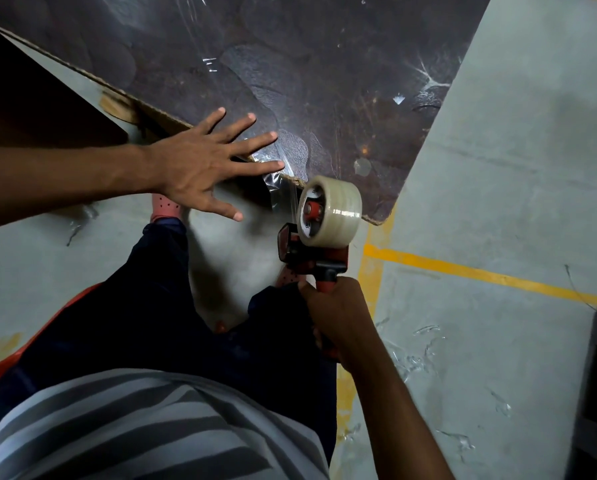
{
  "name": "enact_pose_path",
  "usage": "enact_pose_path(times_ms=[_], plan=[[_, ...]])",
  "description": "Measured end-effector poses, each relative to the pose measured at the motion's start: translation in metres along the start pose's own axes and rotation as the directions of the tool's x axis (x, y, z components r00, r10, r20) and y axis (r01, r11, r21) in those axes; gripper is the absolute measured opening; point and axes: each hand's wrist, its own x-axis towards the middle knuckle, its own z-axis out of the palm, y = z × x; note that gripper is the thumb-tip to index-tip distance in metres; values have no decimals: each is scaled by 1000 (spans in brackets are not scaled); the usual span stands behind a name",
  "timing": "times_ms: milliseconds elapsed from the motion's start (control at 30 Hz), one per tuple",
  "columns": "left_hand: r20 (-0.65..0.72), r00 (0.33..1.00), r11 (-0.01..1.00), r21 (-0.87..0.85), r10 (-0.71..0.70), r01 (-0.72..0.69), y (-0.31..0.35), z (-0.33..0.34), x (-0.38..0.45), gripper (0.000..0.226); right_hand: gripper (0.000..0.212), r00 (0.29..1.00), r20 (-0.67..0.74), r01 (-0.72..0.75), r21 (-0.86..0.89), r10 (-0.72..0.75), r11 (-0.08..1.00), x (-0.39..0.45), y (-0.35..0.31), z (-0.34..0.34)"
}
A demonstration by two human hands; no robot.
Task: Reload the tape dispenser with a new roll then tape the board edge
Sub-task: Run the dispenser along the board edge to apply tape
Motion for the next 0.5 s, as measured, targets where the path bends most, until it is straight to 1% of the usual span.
enact_pose_path(times_ms=[133,300,433,500], plan=[[8,1000,1000,-3,0,0,1,-2,-1,103,34,1000,6,19,-47,-19,999,2,-2,0],[8,1000,1000,-7,4,-4,-1,-1,-1,103,31,987,-108,90,-216,-116,972,0,-4,-1],[-6,1000,1000,6,-3,3,-2,2,0,103,32,980,-128,131,-146,-150,981,-17,15,1],[-11,1000,1000,6,-9,9,-2,4,-1,104,38,978,-141,137,-98,-151,986,-27,29,-5]])
